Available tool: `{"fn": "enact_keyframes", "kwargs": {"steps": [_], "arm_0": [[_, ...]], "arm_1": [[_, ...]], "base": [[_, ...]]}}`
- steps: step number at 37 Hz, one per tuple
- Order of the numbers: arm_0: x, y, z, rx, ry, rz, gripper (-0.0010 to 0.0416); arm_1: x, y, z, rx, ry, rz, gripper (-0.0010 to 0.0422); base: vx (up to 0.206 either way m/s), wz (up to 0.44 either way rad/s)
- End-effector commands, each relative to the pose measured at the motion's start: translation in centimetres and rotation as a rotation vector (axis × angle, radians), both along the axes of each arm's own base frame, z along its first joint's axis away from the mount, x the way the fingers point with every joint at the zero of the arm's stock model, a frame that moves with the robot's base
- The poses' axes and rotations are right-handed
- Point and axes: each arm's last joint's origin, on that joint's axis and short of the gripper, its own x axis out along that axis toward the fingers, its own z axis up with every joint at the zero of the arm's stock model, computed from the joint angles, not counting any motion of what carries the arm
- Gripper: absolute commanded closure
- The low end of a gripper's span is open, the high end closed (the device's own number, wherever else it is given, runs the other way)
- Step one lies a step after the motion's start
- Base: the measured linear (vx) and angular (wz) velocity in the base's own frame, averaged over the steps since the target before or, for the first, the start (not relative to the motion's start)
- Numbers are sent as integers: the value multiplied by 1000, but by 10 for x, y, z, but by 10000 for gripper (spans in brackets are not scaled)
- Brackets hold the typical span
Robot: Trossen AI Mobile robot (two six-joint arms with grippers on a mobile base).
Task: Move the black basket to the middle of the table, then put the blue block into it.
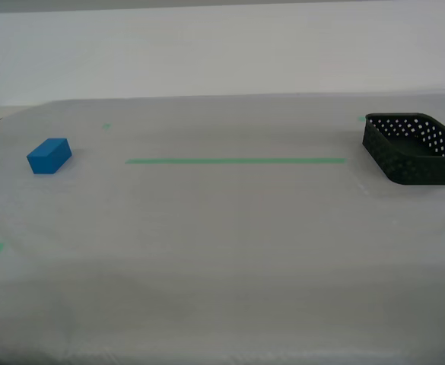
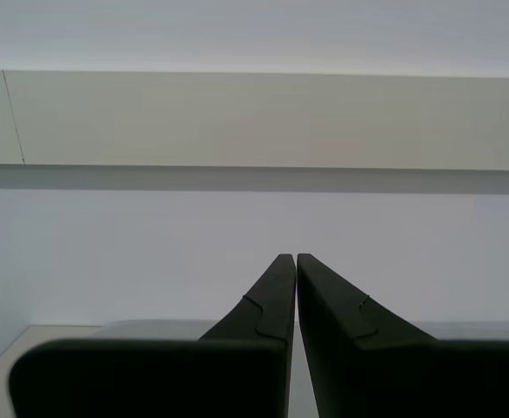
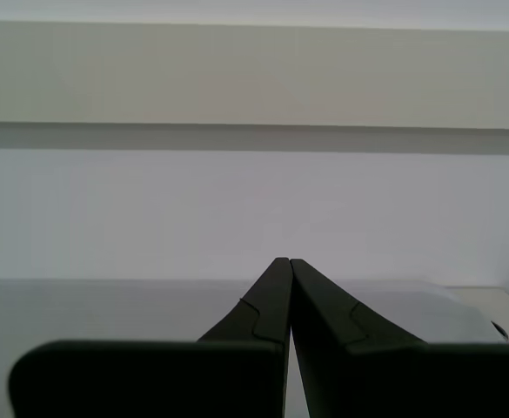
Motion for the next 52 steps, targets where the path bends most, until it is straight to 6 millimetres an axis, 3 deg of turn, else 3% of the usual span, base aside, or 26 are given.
{"fn": "enact_keyframes", "kwargs": {"steps": [1,23,41,52], "arm_0": [[2,0,4,-4,43,1,406],[7,-1,44,-15,334,-47,406],[2,-1,76,-13,452,-48,406],[9,-2,76,-13,569,-49,406]], "arm_1": [[0,0,1,1,-6,1,412],[0,0,1,1,-6,1,412],[0,0,1,1,-6,1,412],[0,0,1,1,-6,1,412]], "base": [[0,0],[0,0],[0,0],[0,0]]}}
